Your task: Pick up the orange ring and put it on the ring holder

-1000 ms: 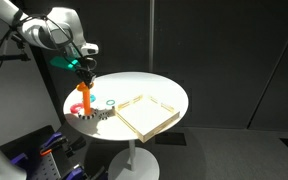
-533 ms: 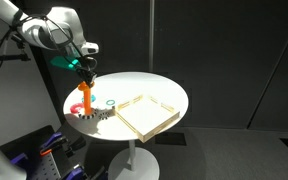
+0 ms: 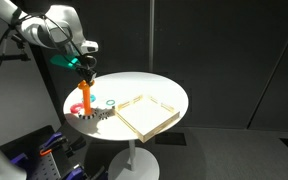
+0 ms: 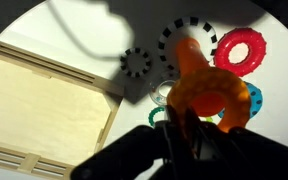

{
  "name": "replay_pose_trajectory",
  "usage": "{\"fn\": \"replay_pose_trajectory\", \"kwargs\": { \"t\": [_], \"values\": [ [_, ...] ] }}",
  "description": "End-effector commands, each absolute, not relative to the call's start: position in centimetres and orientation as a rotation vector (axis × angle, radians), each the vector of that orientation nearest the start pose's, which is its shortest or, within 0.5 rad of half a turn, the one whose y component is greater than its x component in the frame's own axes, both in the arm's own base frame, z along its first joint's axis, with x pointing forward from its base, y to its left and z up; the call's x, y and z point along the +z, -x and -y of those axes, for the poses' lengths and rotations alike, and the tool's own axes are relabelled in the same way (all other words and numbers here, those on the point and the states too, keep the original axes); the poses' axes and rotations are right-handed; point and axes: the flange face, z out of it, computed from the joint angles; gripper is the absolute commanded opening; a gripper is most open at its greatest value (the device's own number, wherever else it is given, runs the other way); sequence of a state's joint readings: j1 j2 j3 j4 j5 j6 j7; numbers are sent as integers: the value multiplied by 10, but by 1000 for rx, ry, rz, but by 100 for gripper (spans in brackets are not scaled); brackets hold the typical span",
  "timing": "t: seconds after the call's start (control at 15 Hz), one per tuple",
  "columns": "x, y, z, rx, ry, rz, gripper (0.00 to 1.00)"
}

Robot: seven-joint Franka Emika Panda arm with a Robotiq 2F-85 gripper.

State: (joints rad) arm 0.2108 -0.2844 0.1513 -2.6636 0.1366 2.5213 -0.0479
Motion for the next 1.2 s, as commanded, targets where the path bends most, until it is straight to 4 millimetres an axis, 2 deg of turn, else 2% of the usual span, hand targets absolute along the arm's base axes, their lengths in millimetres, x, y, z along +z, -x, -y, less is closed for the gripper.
{"fn": "replay_pose_trajectory", "kwargs": {
  "t": [0.0, 0.73, 1.13],
  "values": [
    [355, -392, -143, -213, 3014, 461, 5],
    [349, -387, -143, -79, 2934, 433, 5],
    [341, -387, -144, -62, 2943, 434, 5]
  ]
}}
